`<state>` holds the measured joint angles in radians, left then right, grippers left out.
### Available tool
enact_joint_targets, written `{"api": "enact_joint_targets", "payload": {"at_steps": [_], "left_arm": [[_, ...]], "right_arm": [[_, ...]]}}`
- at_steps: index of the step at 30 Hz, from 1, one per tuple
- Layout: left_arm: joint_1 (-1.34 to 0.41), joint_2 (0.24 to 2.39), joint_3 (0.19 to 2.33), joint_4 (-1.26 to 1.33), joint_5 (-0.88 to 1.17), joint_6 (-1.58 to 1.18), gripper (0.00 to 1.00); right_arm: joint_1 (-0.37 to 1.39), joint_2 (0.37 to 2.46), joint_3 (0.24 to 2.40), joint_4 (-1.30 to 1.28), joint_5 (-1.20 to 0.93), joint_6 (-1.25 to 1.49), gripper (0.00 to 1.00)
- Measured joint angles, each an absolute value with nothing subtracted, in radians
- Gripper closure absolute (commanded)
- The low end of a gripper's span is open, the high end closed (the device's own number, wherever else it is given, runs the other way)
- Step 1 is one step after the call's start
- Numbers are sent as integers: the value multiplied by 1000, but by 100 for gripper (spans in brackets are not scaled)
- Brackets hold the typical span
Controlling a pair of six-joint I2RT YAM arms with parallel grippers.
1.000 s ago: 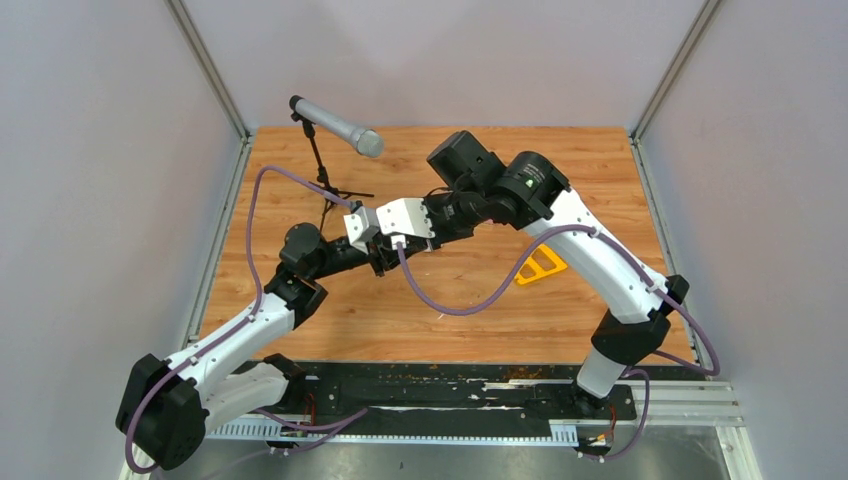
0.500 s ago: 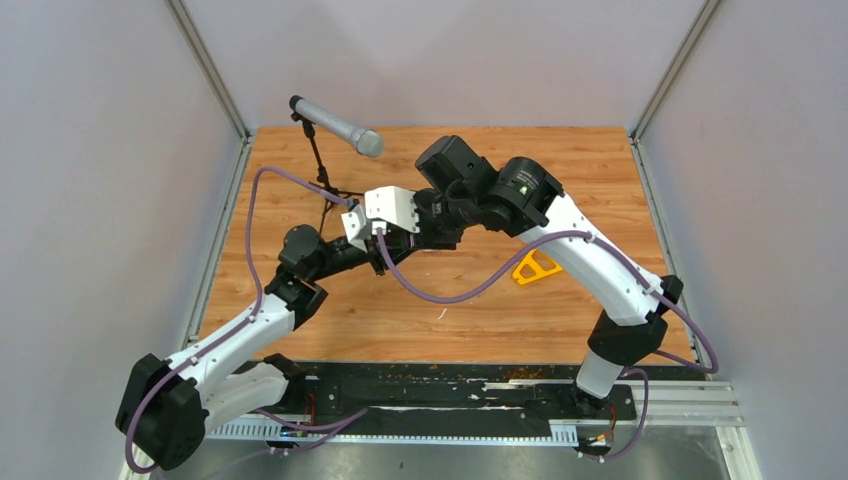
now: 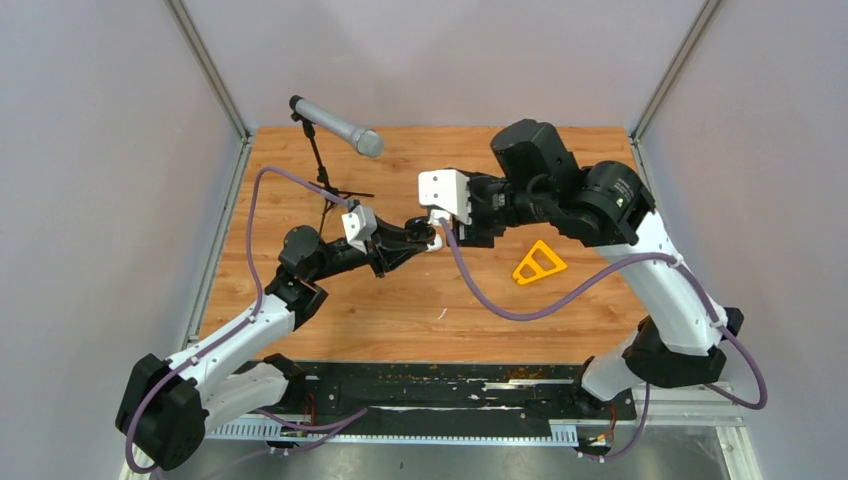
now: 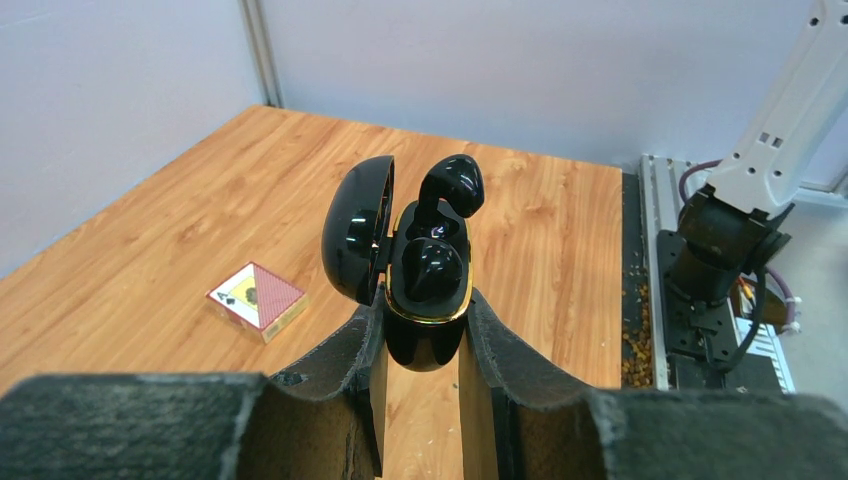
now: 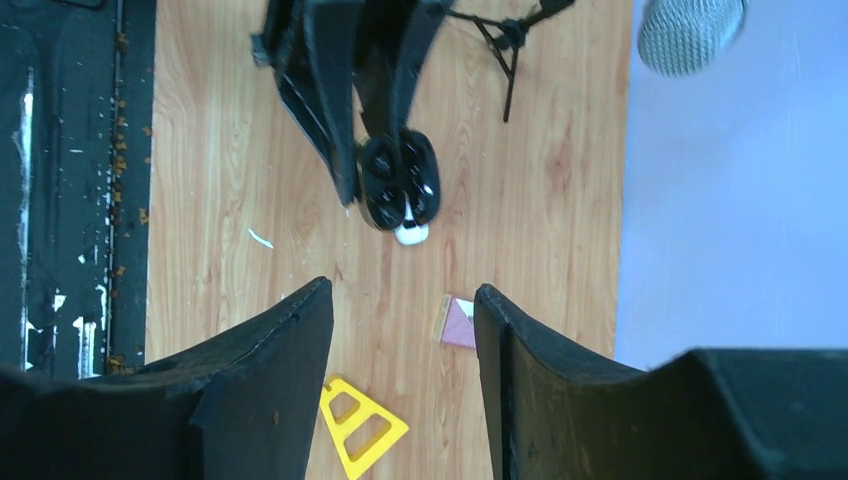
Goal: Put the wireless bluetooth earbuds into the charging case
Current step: Close the charging case.
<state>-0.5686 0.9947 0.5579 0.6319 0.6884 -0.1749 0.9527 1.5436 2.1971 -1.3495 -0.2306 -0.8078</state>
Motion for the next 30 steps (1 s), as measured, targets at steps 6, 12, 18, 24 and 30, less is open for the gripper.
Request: {"api": "enact_joint_targets", "payload": {"at_steps": [6, 12, 18, 24, 30], "left_arm": [[-569, 993, 558, 632, 733, -165, 100], [-569, 991, 558, 632, 764, -145, 100], [-569, 991, 558, 632, 782, -125, 100], [-569, 989, 558, 630, 791, -112, 100], [-567, 989, 558, 625, 799, -96, 100]], "right_arm": [[864, 1550, 2156, -1374, -272, -812, 46], [855, 1657, 2139, -1382, -332, -769, 43], [852, 1674, 2139, -1382, -363, -742, 43], [842, 1676, 2139, -1380, -379, -718, 43], [828, 1695, 2139, -1380, -399, -689, 44]]}}
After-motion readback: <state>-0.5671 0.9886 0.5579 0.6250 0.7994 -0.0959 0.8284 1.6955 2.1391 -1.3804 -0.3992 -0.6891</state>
